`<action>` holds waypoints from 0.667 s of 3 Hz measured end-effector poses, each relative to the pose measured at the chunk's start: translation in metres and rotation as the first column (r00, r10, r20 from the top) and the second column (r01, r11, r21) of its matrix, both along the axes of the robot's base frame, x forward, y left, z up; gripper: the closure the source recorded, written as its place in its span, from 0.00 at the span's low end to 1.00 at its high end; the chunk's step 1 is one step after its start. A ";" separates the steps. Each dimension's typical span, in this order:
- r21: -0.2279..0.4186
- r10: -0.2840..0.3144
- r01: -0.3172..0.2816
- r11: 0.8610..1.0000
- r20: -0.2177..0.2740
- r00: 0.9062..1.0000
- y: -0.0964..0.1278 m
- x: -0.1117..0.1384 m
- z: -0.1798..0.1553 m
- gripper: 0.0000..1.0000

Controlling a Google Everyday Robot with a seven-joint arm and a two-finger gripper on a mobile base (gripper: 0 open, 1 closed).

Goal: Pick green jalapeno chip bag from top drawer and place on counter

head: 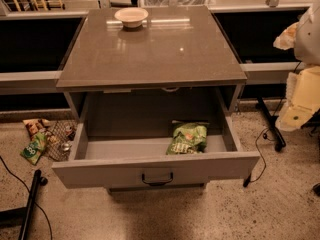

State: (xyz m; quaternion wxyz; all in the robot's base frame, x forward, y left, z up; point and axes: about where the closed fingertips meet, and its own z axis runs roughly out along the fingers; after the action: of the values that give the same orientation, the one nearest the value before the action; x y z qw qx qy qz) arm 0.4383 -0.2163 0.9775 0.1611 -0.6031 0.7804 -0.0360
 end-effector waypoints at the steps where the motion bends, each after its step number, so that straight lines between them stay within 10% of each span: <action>1: 0.000 -0.005 0.005 1.000 0.005 1.000 -0.002 0.002 -0.003 0.00; 2: 0.000 -0.006 0.006 1.000 -0.004 1.000 -0.005 0.006 -0.012 0.00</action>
Offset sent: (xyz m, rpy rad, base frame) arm 0.0125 -0.0093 -0.0287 0.0012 0.0387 -0.0055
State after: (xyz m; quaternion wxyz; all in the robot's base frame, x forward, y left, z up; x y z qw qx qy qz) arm 0.4445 -0.2209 0.9658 0.1594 -0.6009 0.7825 -0.0350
